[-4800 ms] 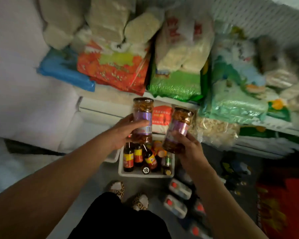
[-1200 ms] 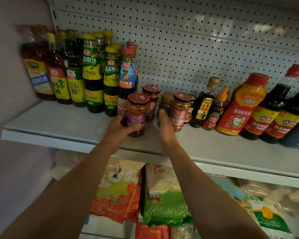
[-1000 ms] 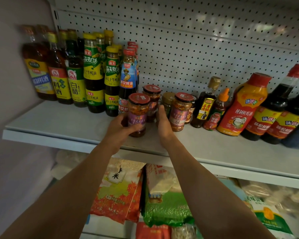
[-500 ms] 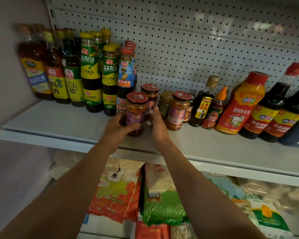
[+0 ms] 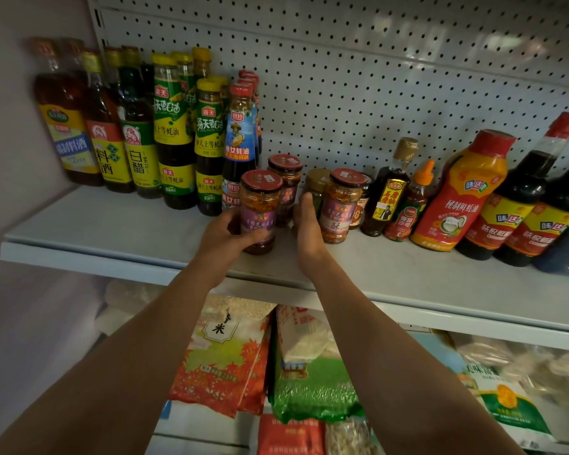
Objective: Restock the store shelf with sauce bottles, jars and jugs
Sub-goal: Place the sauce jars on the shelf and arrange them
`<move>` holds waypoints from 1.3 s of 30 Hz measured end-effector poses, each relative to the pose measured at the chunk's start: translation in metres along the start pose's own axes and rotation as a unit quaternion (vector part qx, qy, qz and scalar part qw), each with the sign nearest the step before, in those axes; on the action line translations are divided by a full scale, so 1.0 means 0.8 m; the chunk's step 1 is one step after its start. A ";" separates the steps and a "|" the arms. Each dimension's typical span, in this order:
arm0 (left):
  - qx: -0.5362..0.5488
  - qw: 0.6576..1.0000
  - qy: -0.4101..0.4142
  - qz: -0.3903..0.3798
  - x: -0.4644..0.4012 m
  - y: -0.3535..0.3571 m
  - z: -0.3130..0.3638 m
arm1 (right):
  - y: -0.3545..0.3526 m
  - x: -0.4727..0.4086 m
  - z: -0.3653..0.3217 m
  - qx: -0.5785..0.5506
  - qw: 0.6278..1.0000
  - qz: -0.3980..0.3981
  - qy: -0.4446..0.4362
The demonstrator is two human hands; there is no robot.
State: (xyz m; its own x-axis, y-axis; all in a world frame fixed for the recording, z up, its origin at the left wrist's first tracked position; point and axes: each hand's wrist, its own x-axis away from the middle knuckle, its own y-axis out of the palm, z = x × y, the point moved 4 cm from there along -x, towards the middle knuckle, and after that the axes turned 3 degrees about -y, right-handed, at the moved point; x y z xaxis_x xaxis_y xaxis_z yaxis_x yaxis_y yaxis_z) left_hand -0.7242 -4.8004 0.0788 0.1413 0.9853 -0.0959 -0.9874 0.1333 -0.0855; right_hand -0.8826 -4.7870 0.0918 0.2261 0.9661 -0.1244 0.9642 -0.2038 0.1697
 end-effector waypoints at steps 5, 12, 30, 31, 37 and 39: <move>0.003 1.000 0.003 0.002 0.001 0.001 0.003 | 0.003 0.010 -0.006 0.005 1.000 -0.010 0.005; -0.012 1.000 0.001 0.004 0.001 0.000 0.002 | 0.015 0.015 -0.002 0.018 1.000 -0.013 -0.002; -0.065 0.997 0.010 0.030 0.008 0.021 0.011 | -0.121 0.043 -0.036 0.210 0.926 0.304 -0.079; -0.077 0.996 0.012 0.036 0.008 0.024 0.013 | -0.123 0.036 -0.034 0.223 0.938 0.262 -0.050; -0.109 0.991 0.011 0.083 0.006 0.036 0.016 | -0.122 0.023 -0.034 0.291 0.946 0.137 -0.030; -0.115 0.990 0.013 0.086 0.005 0.037 0.015 | -0.118 0.026 -0.034 0.305 0.940 0.150 -0.040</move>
State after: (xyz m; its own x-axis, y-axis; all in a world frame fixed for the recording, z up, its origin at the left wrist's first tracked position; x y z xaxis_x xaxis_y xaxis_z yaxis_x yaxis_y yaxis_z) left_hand -0.7539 -4.7911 0.0881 -0.0229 0.9879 -0.1532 -0.9553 -0.0668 -0.2881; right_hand -0.9730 -4.7437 0.0994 0.4869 0.8406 -0.2374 0.7498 -0.5417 -0.3801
